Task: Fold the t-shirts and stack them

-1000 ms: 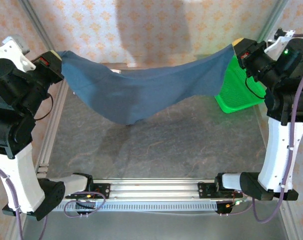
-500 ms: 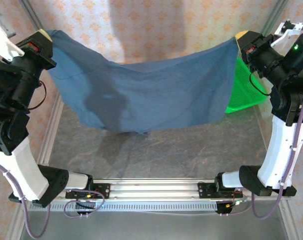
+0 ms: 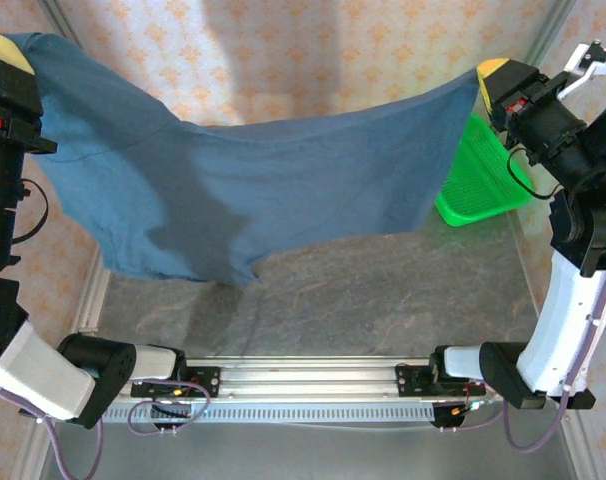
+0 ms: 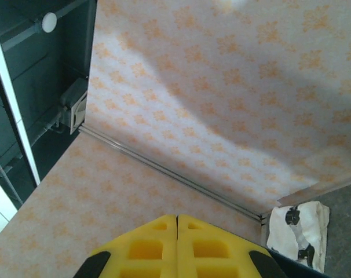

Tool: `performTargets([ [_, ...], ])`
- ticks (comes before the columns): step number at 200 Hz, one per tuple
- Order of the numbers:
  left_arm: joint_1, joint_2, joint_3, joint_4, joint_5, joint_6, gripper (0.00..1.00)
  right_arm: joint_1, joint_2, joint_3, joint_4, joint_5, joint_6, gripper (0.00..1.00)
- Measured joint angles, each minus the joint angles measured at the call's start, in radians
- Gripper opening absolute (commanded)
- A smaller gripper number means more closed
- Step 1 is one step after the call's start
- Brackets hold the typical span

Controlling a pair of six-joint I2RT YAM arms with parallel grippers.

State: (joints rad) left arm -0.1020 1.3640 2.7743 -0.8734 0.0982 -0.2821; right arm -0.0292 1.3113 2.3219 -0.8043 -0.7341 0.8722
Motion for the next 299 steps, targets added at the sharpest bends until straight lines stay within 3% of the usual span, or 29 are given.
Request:
performTargets([
  [60, 0.0, 0.01, -0.063, 0.002, 0.003, 0.062, 0.0, 0.0, -0.003, -0.022, -0.034, 0.009, -0.026, 0.0],
  [121, 0.0, 0.072, -0.348, 0.004, 0.016, 0.157, 0.0, -0.001, 0.04, -0.277, -0.128, 0.085, -0.14, 0.0],
  [157, 0.0, 0.231, -0.501, 0.03, -0.022, 0.2, 0.0, -0.007, 0.18, -0.443, -0.14, 0.202, -0.249, 0.0],
  [202, 0.0, 0.462, -0.584, 0.041, -0.062, 0.205, 0.0, -0.007, 0.431, -0.515, -0.056, 0.269, -0.33, 0.0],
  [299, 0.0, 0.64, -0.594, 0.124, -0.092, 0.175, 0.0, -0.007, 0.685, -0.421, 0.049, 0.327, -0.387, 0.0],
])
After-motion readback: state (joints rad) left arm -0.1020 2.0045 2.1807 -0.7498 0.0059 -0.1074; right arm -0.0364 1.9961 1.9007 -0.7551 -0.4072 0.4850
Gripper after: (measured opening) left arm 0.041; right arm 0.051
